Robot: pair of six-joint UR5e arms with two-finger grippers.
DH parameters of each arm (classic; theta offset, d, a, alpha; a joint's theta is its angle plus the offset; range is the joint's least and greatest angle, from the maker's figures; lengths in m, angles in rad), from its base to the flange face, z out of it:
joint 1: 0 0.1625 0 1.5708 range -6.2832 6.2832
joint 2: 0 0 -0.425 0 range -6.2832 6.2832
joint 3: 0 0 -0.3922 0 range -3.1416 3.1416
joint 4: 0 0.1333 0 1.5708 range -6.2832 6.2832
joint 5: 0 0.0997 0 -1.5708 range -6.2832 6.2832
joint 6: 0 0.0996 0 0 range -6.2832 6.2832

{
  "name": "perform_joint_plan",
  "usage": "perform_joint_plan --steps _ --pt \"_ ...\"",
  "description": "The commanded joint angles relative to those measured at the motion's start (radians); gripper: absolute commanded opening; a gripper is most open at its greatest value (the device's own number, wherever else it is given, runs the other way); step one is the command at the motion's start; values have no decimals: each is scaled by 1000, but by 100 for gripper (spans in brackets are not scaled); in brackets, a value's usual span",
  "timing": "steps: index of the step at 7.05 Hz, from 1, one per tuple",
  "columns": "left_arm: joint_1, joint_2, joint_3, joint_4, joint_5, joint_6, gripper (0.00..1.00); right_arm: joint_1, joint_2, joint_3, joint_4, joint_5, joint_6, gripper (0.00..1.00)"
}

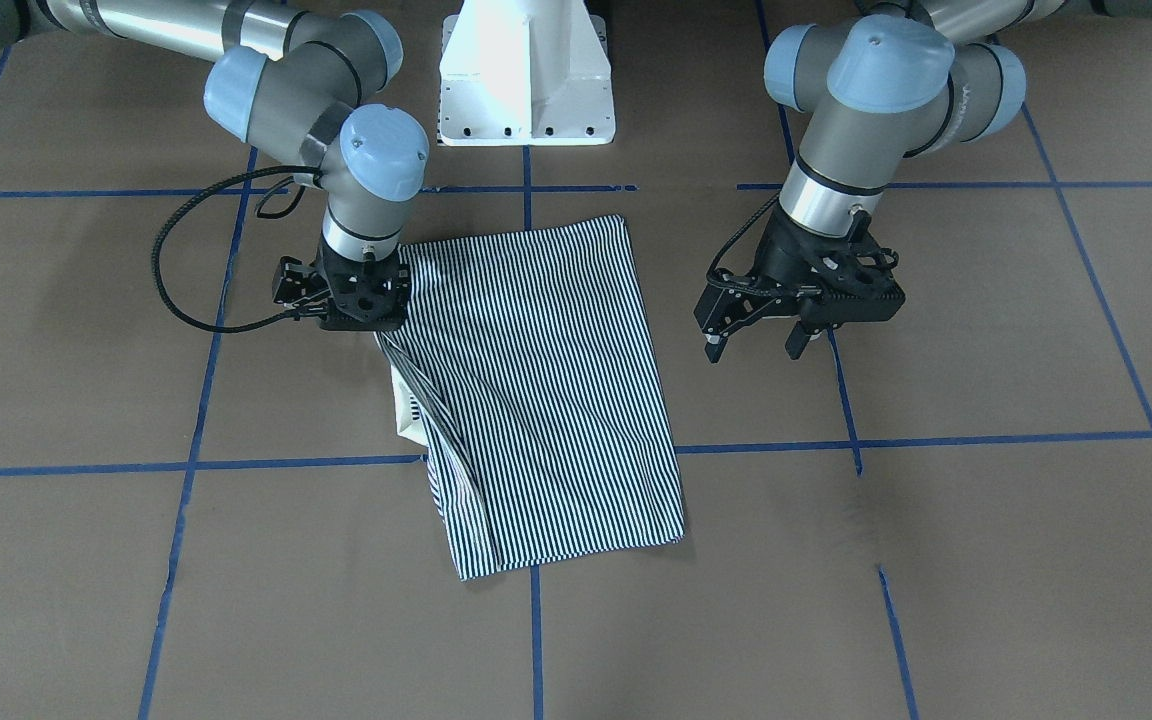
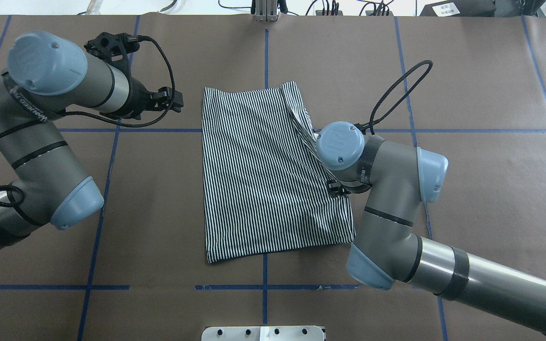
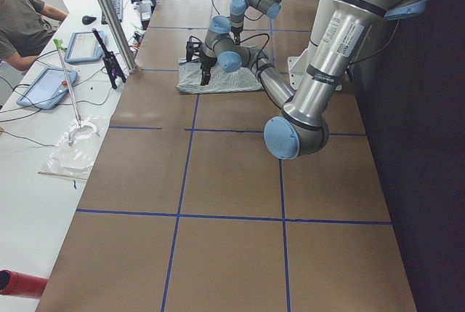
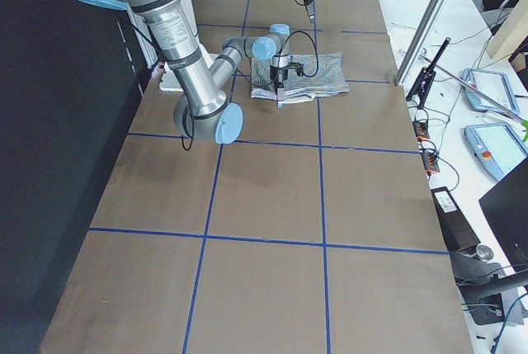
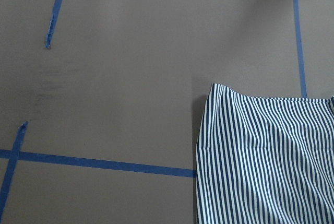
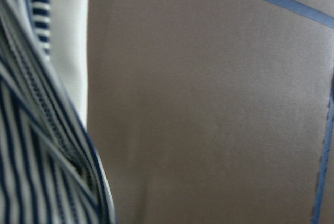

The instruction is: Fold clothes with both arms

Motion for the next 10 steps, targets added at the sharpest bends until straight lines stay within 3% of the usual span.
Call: perform_joint_plan --steps 1,4,7,8,10 --pt "0 1 0 0 0 -1 100 16 -26 17 -2 -24 -48 100" --pt "-1 0 0 -2 0 1 100 94 67 -17 31 -15 -140 100" --pt "-26 0 3 11 -3 41 100 94 300 -347 236 -15 -140 100" --pt "-29 1 6 11 -3 42 100 94 319 -403 292 -16 -132 100" --pt "-29 1 8 11 -3 41 100 91 319 -427 300 -12 -141 100"
